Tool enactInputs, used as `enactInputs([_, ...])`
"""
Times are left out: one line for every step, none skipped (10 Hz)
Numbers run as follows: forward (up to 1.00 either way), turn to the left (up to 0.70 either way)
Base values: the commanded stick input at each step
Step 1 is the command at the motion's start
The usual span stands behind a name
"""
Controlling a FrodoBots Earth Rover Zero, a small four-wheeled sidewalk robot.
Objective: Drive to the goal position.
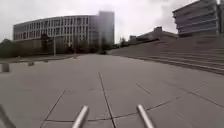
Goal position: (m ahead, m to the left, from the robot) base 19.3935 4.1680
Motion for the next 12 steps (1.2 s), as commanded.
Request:
enactInputs([1.0,0.0])
enactInputs([1.0,0.0])
enactInputs([1.0,0.0])
enactInputs([1.0,0.0])
enactInputs([1.0,0.0])
enactInputs([1.0,0.0])
enactInputs([1.0,0.18])
enactInputs([1.0,0.27])
enactInputs([1.0,0.04])
enactInputs([1.0,0.0])
enactInputs([1.0,0.0])
enactInputs([1.0,0.0])
